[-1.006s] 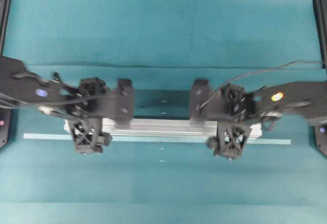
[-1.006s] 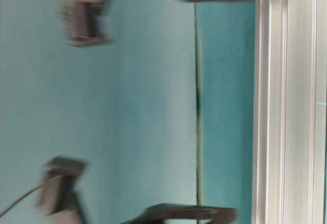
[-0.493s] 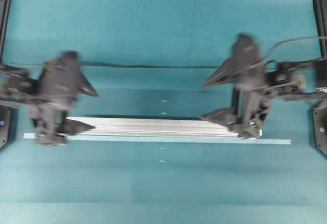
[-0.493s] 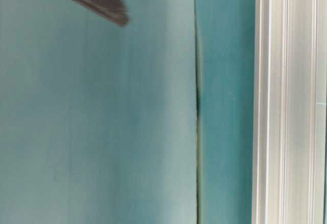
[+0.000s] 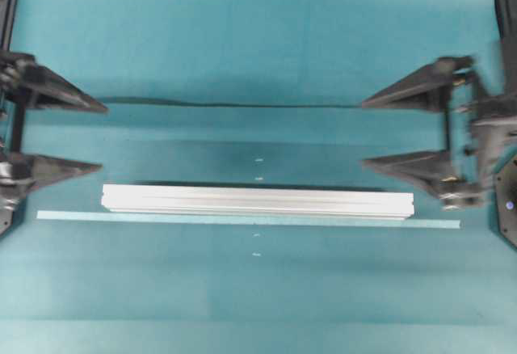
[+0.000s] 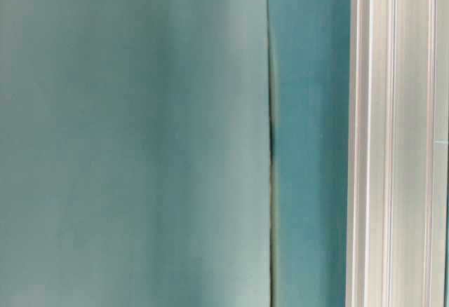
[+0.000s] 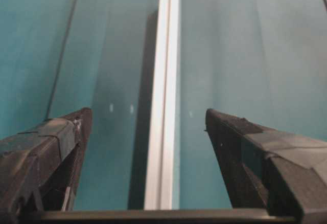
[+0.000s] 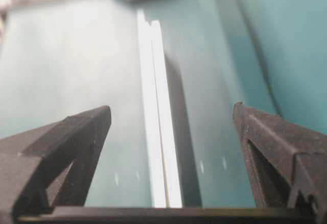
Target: Lift the metal rail with both hands.
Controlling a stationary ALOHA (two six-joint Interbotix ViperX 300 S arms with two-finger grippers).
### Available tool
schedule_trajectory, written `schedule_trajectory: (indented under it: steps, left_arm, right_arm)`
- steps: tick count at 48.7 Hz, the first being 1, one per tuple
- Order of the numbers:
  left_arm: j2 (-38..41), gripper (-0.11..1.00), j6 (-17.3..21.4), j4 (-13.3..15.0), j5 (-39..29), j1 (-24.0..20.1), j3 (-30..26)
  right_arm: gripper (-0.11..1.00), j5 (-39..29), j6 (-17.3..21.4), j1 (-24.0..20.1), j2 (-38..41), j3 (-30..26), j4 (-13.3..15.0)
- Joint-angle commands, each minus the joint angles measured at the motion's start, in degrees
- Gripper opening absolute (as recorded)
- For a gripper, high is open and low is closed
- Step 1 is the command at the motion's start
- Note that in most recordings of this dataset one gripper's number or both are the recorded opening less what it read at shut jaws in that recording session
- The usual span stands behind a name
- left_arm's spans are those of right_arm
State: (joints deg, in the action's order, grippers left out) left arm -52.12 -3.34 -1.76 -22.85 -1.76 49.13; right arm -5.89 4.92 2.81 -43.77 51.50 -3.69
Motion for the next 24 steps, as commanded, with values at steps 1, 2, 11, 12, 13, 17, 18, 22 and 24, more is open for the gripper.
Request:
schedule_trajectory:
  steps: [1,2,11,12,13,17,18,22,24]
  left_arm:
    - [-1.05,0.90,-0.09,-0.09,0.70,-0.18,-0.88]
    - [-1.23,0.90,-0.09,-0.09,0.97,-0.09,-0.88]
    - [-1.67,0.90,-0.09,-0.09,4.83,-0.18,-0.88]
    - [-1.58,0.90,0.00,-0.09,5.36,-0.18,-0.88]
    - [-1.58,0.90,0.00,-0.09,5.89,-0.18,-0.79]
    - [-1.49,0.90,0.09,-0.09,7.38,-0.18,-0.79]
    - [-1.49,0.90,0.09,-0.09,7.65,-0.18,-0.79]
    - [-1.67,0.90,0.09,-0.09,7.91,-0.09,-0.79]
    - [-1.76,0.90,0.00,-0.09,7.91,-0.09,-0.70]
  right_arm:
    - [0.97,0.79,-0.09,0.00,-3.52,0.00,0.18]
    - [0.97,0.79,-0.09,0.00,-4.22,0.09,0.18]
    - [0.97,0.79,0.00,0.00,-10.46,0.70,0.18]
    - [0.97,0.79,0.00,0.00,-10.99,0.70,0.18]
    - [0.97,0.79,0.00,0.00,-11.43,0.79,0.18]
    - [0.97,0.70,0.00,0.00,-12.92,0.97,0.18]
    - [0.97,0.62,0.00,0.00,-13.27,0.97,0.18]
    - [0.97,0.44,0.09,0.00,-14.15,1.32,0.18]
    - [0.97,0.35,0.18,0.00,-14.59,1.58,0.18]
